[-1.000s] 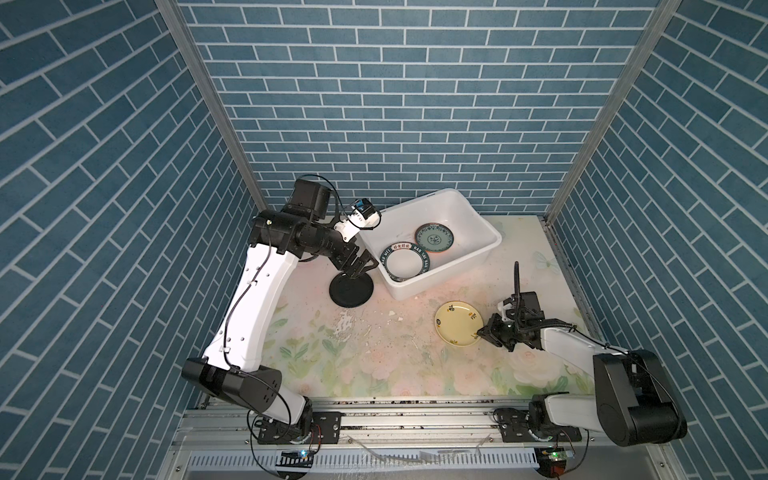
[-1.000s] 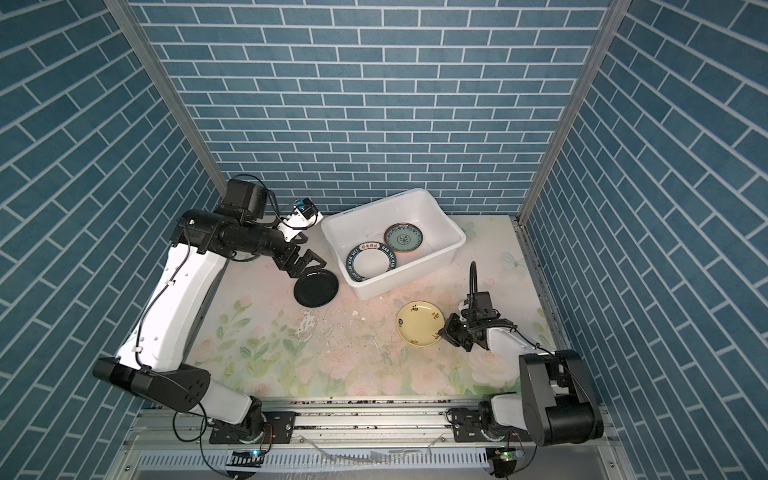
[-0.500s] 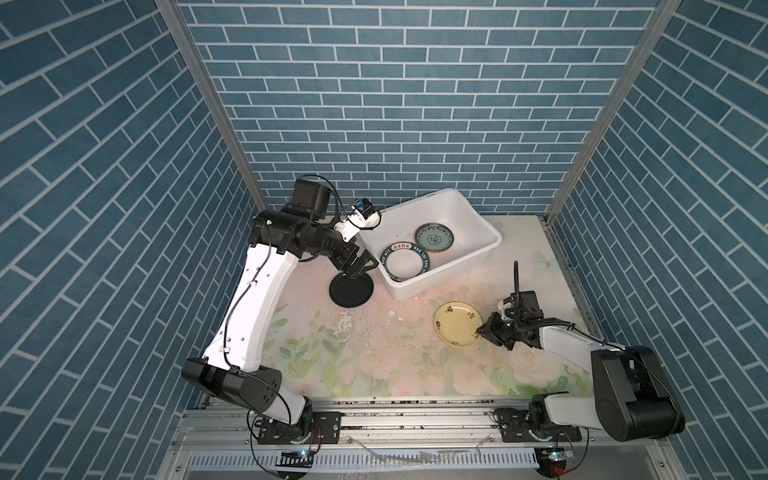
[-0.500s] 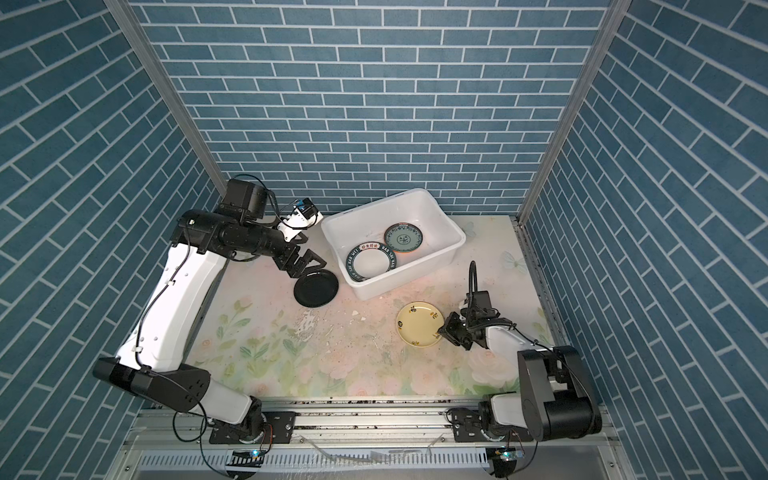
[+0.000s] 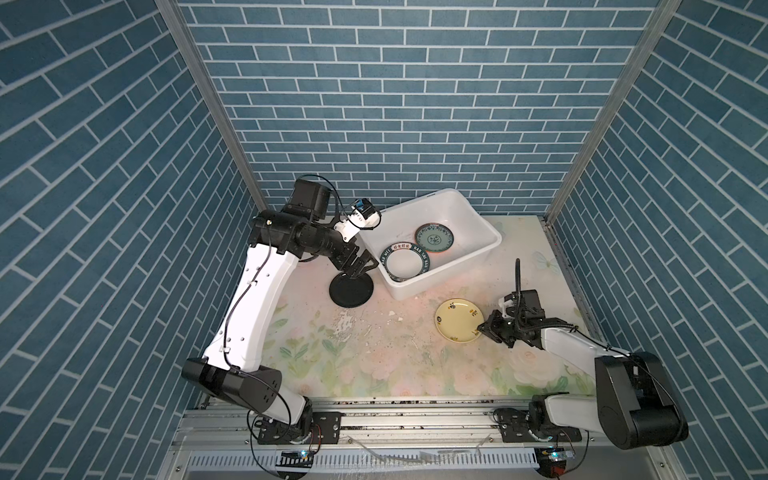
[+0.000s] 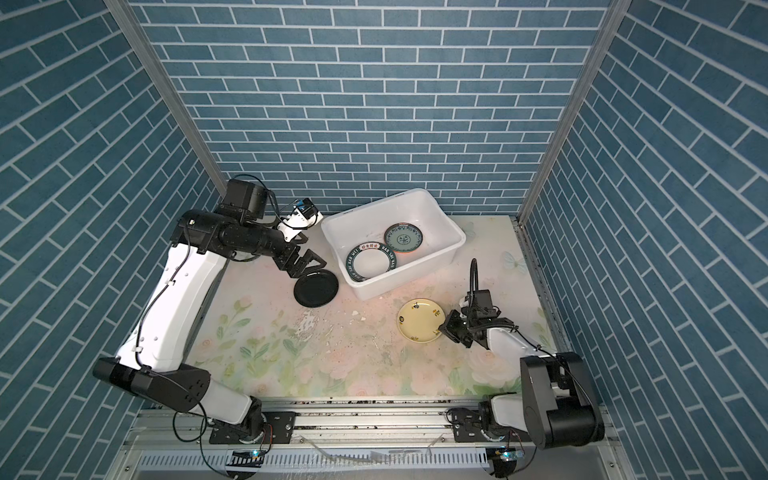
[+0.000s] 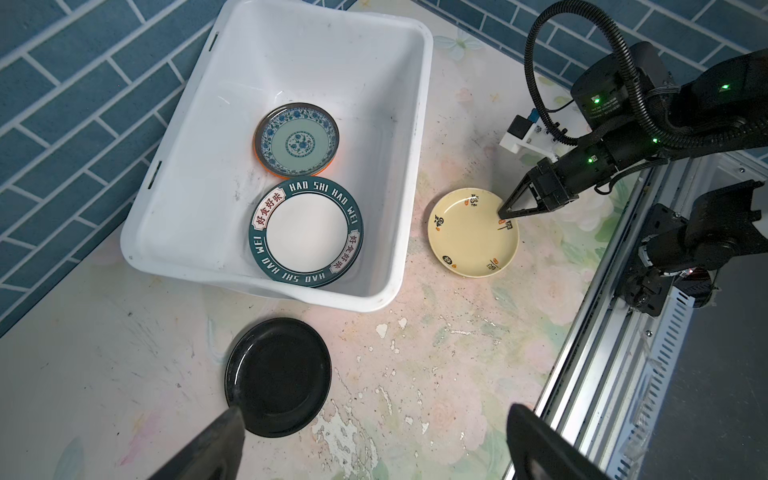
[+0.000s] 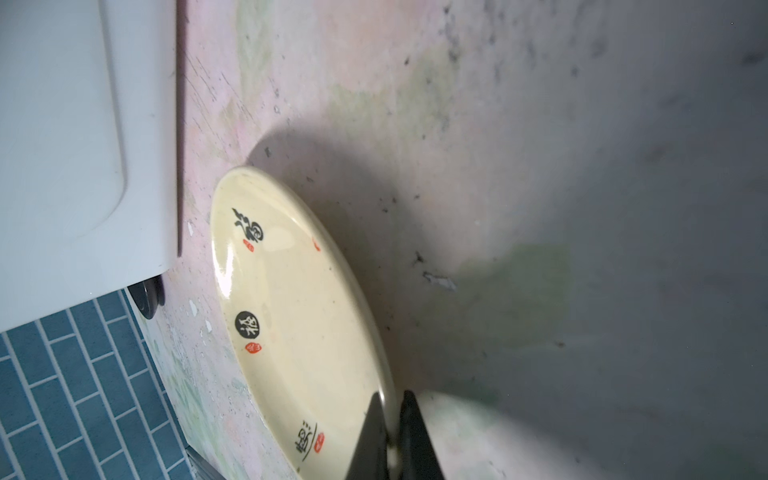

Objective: Place the plates into the plastic bin on the countertop

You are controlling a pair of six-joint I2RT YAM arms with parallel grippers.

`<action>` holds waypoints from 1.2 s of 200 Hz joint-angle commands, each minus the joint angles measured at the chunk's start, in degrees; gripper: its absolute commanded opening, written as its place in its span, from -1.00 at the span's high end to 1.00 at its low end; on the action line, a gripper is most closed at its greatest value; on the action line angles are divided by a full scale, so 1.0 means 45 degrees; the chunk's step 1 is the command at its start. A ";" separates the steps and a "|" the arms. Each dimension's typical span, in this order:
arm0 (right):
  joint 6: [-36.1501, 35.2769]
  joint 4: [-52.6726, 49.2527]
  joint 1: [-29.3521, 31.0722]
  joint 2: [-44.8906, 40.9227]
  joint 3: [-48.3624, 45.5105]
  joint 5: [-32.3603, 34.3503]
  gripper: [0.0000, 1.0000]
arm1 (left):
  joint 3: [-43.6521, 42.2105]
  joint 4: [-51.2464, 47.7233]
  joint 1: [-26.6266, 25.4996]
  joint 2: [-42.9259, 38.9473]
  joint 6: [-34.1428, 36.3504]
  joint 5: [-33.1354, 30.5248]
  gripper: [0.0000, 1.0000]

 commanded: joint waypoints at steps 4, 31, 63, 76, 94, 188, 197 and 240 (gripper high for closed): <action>-0.0593 -0.2230 -0.0003 -0.0629 0.0521 0.0857 1.00 | 0.0223 0.0162 0.0069 0.0103 -0.0290 0.0121 -0.99; -0.1439 -0.4147 -0.0019 -0.1572 0.1505 0.0803 1.00 | 0.0458 0.0162 0.0069 0.0318 -0.0370 0.0262 -0.99; -0.2288 -0.6277 -0.0027 -0.2202 0.2838 0.0248 1.00 | 0.0745 0.0162 0.0068 0.0522 -0.0498 0.0321 -0.99; -0.2611 -0.7111 -0.0025 -0.2386 0.3444 0.0089 1.00 | 0.0766 0.0191 0.0075 0.0563 -0.0549 0.0330 -0.99; -0.3067 -0.8143 -0.0029 -0.2490 0.4313 -0.0080 1.00 | 0.0756 0.0201 0.0069 0.0569 -0.0624 0.0355 -0.99; -0.3691 -1.0330 -0.0020 -0.2485 0.7719 -0.0321 1.00 | 0.0550 0.0367 0.0085 0.0637 -0.0772 0.0145 -0.99; -0.3674 -1.0311 -0.0017 -0.2275 0.8073 -0.0392 1.00 | 0.0542 0.0357 0.0085 0.0620 -0.0799 0.0162 -0.99; -0.3486 -0.9434 -0.0028 -0.0953 0.9769 -0.0836 1.00 | 0.0678 0.0336 0.0086 0.0466 -0.0727 -0.0024 -0.99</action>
